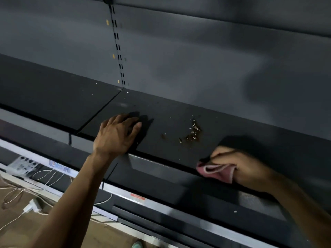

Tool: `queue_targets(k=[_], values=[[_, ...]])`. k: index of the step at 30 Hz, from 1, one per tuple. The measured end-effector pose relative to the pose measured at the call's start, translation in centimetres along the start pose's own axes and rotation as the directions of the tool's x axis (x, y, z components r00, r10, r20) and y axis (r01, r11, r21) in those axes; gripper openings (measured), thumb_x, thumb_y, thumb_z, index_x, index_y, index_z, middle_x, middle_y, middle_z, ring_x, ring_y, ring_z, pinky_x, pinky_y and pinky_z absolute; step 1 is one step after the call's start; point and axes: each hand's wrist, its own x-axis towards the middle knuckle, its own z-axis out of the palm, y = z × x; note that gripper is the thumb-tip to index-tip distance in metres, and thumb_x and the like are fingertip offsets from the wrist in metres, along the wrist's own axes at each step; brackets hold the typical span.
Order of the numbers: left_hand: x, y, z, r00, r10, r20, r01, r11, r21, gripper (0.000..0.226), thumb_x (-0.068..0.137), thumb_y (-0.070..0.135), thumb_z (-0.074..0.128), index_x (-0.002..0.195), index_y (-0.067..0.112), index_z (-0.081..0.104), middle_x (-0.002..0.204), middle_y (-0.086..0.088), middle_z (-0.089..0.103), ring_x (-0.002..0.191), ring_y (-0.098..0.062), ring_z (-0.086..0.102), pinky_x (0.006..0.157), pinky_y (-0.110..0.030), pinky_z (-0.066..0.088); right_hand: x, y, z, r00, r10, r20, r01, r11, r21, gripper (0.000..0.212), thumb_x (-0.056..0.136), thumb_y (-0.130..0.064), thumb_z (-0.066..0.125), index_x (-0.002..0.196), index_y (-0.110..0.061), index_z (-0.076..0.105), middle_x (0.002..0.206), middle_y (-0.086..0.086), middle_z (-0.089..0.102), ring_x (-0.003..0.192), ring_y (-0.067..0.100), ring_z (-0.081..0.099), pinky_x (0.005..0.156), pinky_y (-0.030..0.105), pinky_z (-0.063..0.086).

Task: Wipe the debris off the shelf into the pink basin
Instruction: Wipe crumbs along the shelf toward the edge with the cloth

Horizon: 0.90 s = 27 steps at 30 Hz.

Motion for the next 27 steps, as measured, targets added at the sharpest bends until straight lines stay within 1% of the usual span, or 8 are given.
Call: queue_targets(k=[2,6,11,15,19,21,24,27], values=[[-0.1,-0.1,0.2,1.000,0.003,0.002,-0.003,1.000,0.015,0.058,0.096,0.065,0.018,0.136,0.036,0.049,0.142,0.000,0.048,0.131,-0.026,0.044,0.107,-0.047,0.033,1.1,-0.2,1.4,0.999,-0.044,-0.008,0.044,0.999,-0.030,0.022,0.090,-0.011,0.066,0.103,-0.028,0.073,0.101,-0.007,0.064,0.095,0.008,0.063,0.080,0.031,0.051],[-0.3,-0.3,0.1,1.000,0.003,0.015,-0.003,1.000,0.004,0.061,0.095,0.065,0.018,0.138,0.034,0.047,0.144,0.001,0.047,0.133,-0.025,0.042,0.109,-0.047,0.032,5.8,-1.8,2.8,0.982,-0.184,-0.045,0.178,0.977,-0.116,0.020,0.089,-0.021,0.069,0.108,-0.026,0.073,0.096,-0.012,0.055,0.084,0.006,0.059,0.071,0.026,0.047],[-0.6,-0.6,-0.4,1.000,-0.002,0.014,0.002,0.999,-0.044,0.059,0.096,0.062,0.018,0.136,0.032,0.049,0.142,0.001,0.048,0.129,-0.024,0.046,0.107,-0.048,0.037,11.5,-1.5,2.3,0.978,-0.168,-0.125,0.140,0.968,-0.208,0.051,0.080,0.010,0.059,0.119,-0.022,0.069,0.098,-0.009,0.054,0.087,0.008,0.055,0.071,0.023,0.044],[-0.6,-1.5,-1.2,1.000,0.010,0.019,-0.008,0.997,-0.080,0.060,0.094,0.060,0.022,0.135,0.028,0.052,0.139,-0.002,0.051,0.123,-0.026,0.051,0.101,-0.050,0.043,11.2,-1.2,0.6,0.962,-0.122,-0.243,0.094,0.988,-0.123,0.035,0.079,0.008,0.069,0.108,-0.011,0.071,0.097,-0.011,0.056,0.086,0.000,0.056,0.074,0.010,0.039],[-0.6,-4.2,-2.0,0.999,0.006,-0.033,-0.007,1.000,-0.014,0.058,0.094,0.055,0.027,0.134,0.024,0.055,0.136,-0.006,0.054,0.120,-0.030,0.054,0.099,-0.053,0.044,9.6,-2.9,0.8,0.989,-0.147,-0.013,0.146,0.986,-0.076,0.019,0.083,-0.006,0.072,0.100,-0.014,0.074,0.092,-0.009,0.058,0.085,0.006,0.060,0.074,0.026,0.047],[-0.6,-5.7,-2.4,0.999,-0.015,-0.038,0.015,1.000,0.006,0.058,0.094,0.054,0.027,0.133,0.023,0.055,0.136,-0.006,0.054,0.120,-0.030,0.054,0.101,-0.054,0.043,9.8,-4.3,2.7,0.982,-0.174,0.079,0.177,0.983,-0.041,0.022,0.085,-0.012,0.071,0.106,-0.020,0.074,0.093,-0.012,0.058,0.086,0.005,0.061,0.075,0.023,0.048],[-0.9,-7.2,-2.7,0.998,-0.054,-0.042,0.054,0.999,-0.002,0.056,0.094,0.054,0.028,0.131,0.024,0.057,0.136,-0.005,0.055,0.120,-0.029,0.054,0.100,-0.051,0.044,11.5,-6.2,5.5,0.979,-0.192,0.069,0.196,0.979,-0.053,0.047,0.081,0.002,0.065,0.120,-0.025,0.068,0.099,-0.016,0.054,0.091,0.003,0.059,0.077,0.015,0.046],[-1.3,-7.1,-2.6,0.992,-0.094,-0.082,0.095,0.995,0.003,0.049,0.095,0.053,0.031,0.129,0.032,0.059,0.134,0.001,0.057,0.120,-0.026,0.054,0.100,-0.042,0.041,14.0,-7.8,7.0,0.978,-0.210,0.003,0.209,0.972,-0.105,0.049,0.080,0.005,0.064,0.122,-0.021,0.066,0.103,-0.016,0.051,0.093,0.005,0.058,0.079,0.019,0.049]])
